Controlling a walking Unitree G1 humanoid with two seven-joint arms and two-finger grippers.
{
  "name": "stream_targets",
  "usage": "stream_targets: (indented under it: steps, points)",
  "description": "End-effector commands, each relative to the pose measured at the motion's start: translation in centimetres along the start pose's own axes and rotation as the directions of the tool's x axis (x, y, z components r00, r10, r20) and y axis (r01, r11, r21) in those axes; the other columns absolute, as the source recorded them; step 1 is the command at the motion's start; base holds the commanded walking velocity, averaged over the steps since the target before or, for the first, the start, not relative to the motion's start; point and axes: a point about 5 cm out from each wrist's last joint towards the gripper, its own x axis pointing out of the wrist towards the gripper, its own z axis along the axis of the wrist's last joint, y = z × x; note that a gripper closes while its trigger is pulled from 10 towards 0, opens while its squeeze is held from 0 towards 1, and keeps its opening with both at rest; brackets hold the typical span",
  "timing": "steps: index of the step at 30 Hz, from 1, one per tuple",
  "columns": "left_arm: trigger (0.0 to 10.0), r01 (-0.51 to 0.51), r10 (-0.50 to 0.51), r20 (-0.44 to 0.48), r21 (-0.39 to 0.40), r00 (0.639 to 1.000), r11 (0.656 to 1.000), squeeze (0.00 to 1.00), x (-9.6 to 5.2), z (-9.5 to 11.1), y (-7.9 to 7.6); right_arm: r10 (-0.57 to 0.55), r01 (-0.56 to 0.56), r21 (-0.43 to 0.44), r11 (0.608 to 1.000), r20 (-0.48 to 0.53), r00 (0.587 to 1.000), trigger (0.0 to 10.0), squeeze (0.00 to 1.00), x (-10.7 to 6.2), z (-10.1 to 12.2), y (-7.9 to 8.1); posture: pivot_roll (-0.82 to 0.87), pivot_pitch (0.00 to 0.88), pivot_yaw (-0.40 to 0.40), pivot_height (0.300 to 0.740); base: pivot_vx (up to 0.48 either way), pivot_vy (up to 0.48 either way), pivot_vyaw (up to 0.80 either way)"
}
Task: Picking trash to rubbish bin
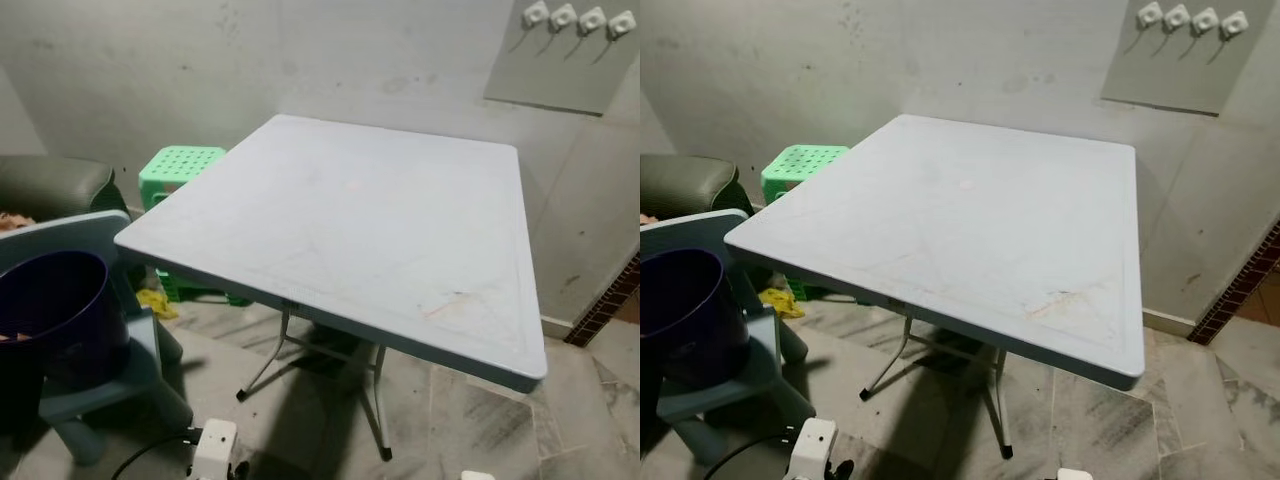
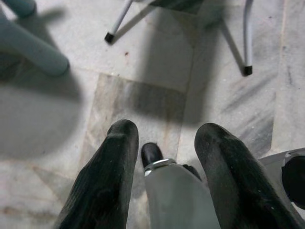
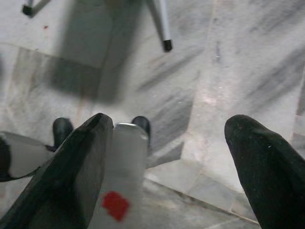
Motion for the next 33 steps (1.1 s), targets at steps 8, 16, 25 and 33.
stream_targets:
  steps: [8, 16, 25, 33]
  points:
    - [10.0, -0.023, 0.023, -0.016, -0.001, 1.000, 1.000, 0.00, -0.01, -0.01, 0.38, -0.004, 0.004, -0.004, 1.000, -0.006, 1.000, 10.0, 0.00, 0.01, 0.06, -0.16, -0.10, 0.000, -0.014, 0.740, 0.000, 0.263, 0.00]
    - [10.0, -0.023, 0.023, -0.017, 0.000, 1.000, 1.000, 0.00, -0.01, -0.01, 0.42, -0.005, 0.005, -0.006, 1.000, -0.013, 1.000, 10.0, 0.00, -0.01, -0.11, -0.09, -0.10, 0.000, -0.015, 0.740, 0.000, 0.000, 0.00]
    - [10.0, -0.022, 0.022, -0.021, -0.007, 1.000, 1.000, 0.00, -0.06, -0.18, 0.49, -0.007, 0.007, -0.020, 1.000, -0.021, 1.000, 10.0, 0.00, -0.01, -0.21, -0.05, -0.10, 0.000, -0.016, 0.740, 0.000, 0.000, 0.00]
    - [10.0, -0.022, 0.021, -0.021, -0.010, 1.000, 1.000, 0.00, -0.09, -0.24, 0.53, -0.015, 0.013, -0.042, 0.999, -0.038, 0.999, 10.0, 0.00, -0.03, -0.39, -0.12, -0.09, 0.000, -0.017, 0.740, 0.000, 0.000, 0.00]
